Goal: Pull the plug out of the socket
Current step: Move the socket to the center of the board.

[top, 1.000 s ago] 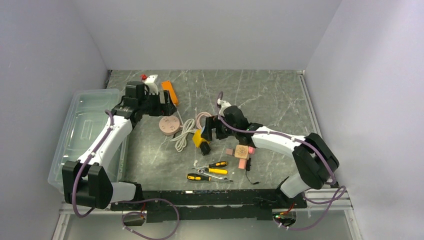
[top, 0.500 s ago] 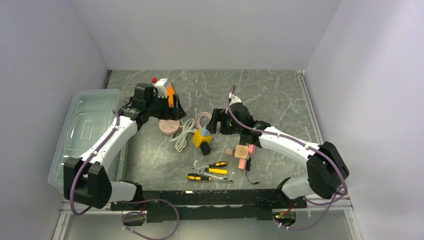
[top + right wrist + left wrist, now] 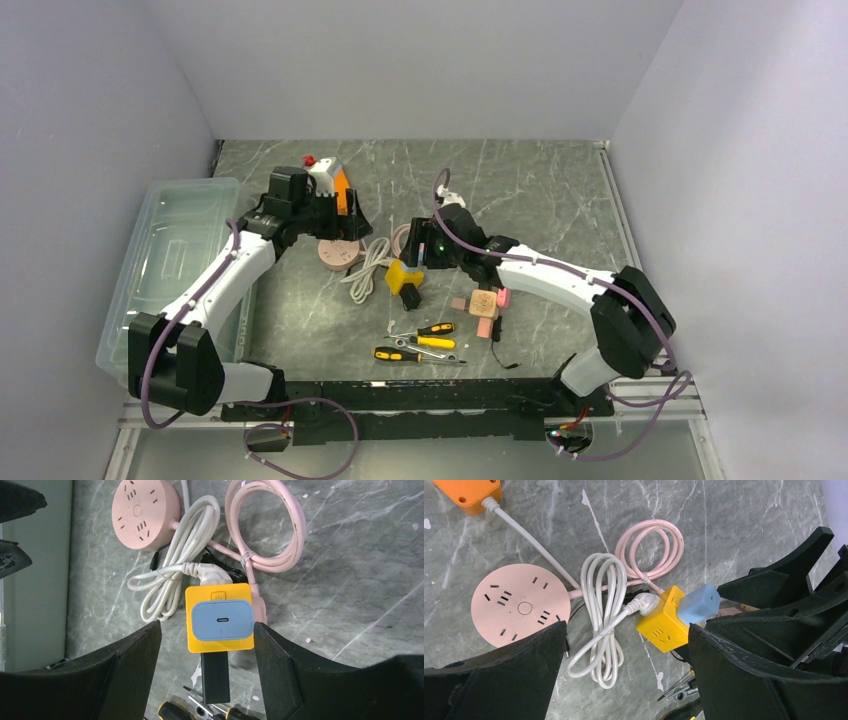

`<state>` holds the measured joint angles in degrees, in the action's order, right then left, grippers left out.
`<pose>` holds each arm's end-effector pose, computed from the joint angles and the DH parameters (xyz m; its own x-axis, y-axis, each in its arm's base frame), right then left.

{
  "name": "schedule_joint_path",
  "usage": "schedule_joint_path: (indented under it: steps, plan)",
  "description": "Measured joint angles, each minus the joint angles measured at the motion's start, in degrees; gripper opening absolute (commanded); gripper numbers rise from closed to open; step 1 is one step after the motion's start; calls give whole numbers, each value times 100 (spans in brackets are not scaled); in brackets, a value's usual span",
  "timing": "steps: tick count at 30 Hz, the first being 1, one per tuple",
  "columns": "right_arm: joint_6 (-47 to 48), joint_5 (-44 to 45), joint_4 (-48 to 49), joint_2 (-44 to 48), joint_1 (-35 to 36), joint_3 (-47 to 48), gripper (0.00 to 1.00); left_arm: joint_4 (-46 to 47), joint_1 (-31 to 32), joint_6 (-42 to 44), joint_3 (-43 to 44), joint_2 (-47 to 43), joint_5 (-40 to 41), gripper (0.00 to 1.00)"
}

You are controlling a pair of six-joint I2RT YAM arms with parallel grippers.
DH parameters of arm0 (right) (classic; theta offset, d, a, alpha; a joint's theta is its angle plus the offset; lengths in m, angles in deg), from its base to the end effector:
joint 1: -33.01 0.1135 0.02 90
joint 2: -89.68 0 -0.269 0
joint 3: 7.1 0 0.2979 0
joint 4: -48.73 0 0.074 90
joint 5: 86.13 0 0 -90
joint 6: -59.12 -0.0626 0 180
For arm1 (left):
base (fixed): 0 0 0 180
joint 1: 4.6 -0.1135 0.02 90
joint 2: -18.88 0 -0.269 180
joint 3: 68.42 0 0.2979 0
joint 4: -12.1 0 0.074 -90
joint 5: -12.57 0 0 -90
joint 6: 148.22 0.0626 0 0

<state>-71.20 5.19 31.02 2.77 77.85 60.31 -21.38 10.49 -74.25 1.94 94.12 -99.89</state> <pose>0.2812 0.2776 0.2001 -0.7747 0.1419 -0.6162 -0.2501 0.8263 0.5047 0.3333 -0.1146 0.2665 -0.7222 -0.0696 -0.6882 0.3438 0.8272 -0.4444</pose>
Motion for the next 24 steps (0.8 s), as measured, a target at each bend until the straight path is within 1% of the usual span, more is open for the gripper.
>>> schedule_joint_path:
  steps: [9,24]
  plan:
    - [-22,693,-435,-271,254,308,70,-4,90,-20,0,0,-17,95]
    - [33,555,-457,-400,201,308,61,-7,162,-20,0,0,-20,95]
